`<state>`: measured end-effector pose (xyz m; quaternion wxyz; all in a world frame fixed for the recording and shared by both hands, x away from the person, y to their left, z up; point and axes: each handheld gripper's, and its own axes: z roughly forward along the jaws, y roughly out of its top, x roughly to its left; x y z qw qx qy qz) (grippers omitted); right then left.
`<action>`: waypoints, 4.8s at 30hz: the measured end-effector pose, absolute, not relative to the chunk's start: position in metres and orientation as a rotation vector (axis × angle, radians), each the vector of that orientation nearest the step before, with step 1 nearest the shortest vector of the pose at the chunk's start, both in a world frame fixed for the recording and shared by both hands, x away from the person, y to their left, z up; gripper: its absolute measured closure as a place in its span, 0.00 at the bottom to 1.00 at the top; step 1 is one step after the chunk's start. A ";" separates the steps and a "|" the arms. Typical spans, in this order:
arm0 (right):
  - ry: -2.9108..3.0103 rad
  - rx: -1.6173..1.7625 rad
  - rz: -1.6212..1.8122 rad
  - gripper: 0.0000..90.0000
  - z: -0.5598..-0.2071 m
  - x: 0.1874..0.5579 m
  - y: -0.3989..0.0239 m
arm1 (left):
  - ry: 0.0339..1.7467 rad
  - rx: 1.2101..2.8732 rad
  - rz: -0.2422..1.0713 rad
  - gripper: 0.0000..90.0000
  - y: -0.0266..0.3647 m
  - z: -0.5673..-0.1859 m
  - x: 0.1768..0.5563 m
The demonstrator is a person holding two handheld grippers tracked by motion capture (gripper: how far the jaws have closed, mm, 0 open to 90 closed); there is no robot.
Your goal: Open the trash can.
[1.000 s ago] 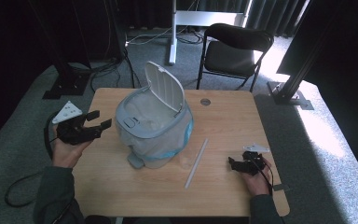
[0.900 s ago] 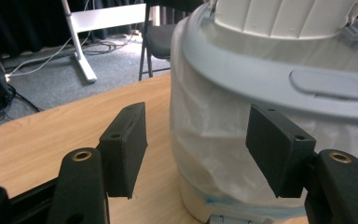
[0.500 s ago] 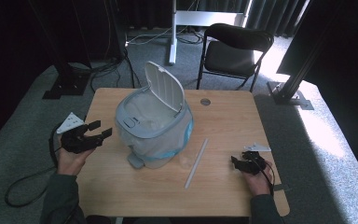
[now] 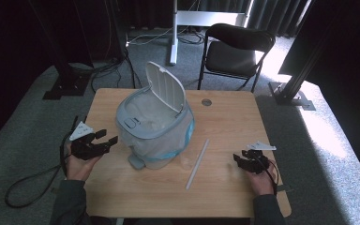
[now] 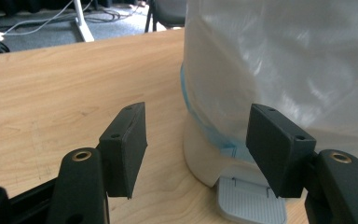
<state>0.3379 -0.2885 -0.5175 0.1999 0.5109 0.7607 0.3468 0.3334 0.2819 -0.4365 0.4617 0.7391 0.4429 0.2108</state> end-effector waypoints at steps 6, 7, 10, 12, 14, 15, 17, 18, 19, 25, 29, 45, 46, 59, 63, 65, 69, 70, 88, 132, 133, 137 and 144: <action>2.152 1.397 0.946 0.65 -0.510 0.339 -0.283 | 1.116 1.809 0.501 0.43 0.279 -0.450 0.338; 2.150 1.391 0.952 0.66 -0.507 0.339 -0.282 | 1.116 1.808 0.501 0.43 0.278 -0.452 0.338; 2.142 1.381 0.978 0.67 -0.500 0.339 -0.281 | 1.115 1.814 0.512 0.43 0.276 -0.459 0.338; 2.140 1.378 0.985 0.67 -0.497 0.340 -0.281 | 1.120 1.821 0.519 0.43 0.275 -0.462 0.338; 2.141 1.376 0.995 0.67 -0.493 0.340 -0.280 | 1.131 1.821 0.516 0.43 0.274 -0.466 0.339; 2.142 1.375 0.999 0.68 -0.492 0.341 -0.279 | 1.133 1.825 0.511 0.43 0.274 -0.468 0.339; 2.144 1.370 1.006 0.68 -0.491 0.341 -0.278 | 1.145 1.826 0.510 0.43 0.273 -0.471 0.340; 2.144 1.364 1.013 0.67 -0.489 0.342 -0.276 | 1.148 1.829 0.510 0.43 0.274 -0.472 0.340; 2.146 1.360 1.013 0.67 -0.488 0.342 -0.275 | 1.151 1.824 0.508 0.43 0.274 -0.474 0.340; 2.175 1.339 1.022 0.69 -0.485 0.344 -0.266 | 1.164 1.822 0.508 0.43 0.272 -0.487 0.340; 2.184 1.346 1.017 0.70 -0.485 0.346 -0.262 | 1.163 1.847 0.502 0.43 0.269 -0.491 0.341; 2.193 1.316 1.070 0.69 -0.479 0.348 -0.249 | 1.190 1.842 0.518 0.43 0.262 -0.509 0.343; 2.194 1.313 1.069 0.69 -0.478 0.349 -0.248 | 1.191 1.842 0.516 0.43 0.260 -0.510 0.343; 2.208 1.302 1.097 0.67 -0.478 0.352 -0.236 | 1.224 1.886 0.510 0.43 0.258 -0.525 0.349; 2.213 1.286 1.113 0.66 -0.476 0.351 -0.233 | 1.234 1.904 0.507 0.42 0.258 -0.529 0.351; 2.220 1.278 1.120 0.65 -0.474 0.352 -0.231 | 1.243 1.914 0.512 0.43 0.257 -0.530 0.352; 2.236 1.267 1.123 0.65 -0.472 0.354 -0.227 | 1.243 1.921 0.509 0.43 0.255 -0.530 0.352; 2.238 1.263 1.127 0.65 -0.472 0.354 -0.226 | 1.244 1.922 0.505 0.43 0.256 -0.530 0.352; 2.297 1.203 1.156 0.63 -0.467 0.353 -0.207 | 1.252 1.935 0.489 0.43 0.255 -0.532 0.352; 2.465 1.048 1.231 0.63 -0.459 0.356 -0.168 | 1.239 1.946 0.480 0.42 0.254 -0.533 0.353; 2.471 1.052 1.235 0.63 -0.460 0.356 -0.168 | 1.238 1.946 0.479 0.42 0.254 -0.533 0.353; 2.483 1.051 1.228 0.64 -0.463 0.357 -0.168 | 1.239 1.944 0.479 0.43 0.254 -0.533 0.354; 2.530 1.038 1.184 0.70 -0.470 0.353 -0.170 | 1.244 1.947 0.475 0.43 0.254 -0.533 0.354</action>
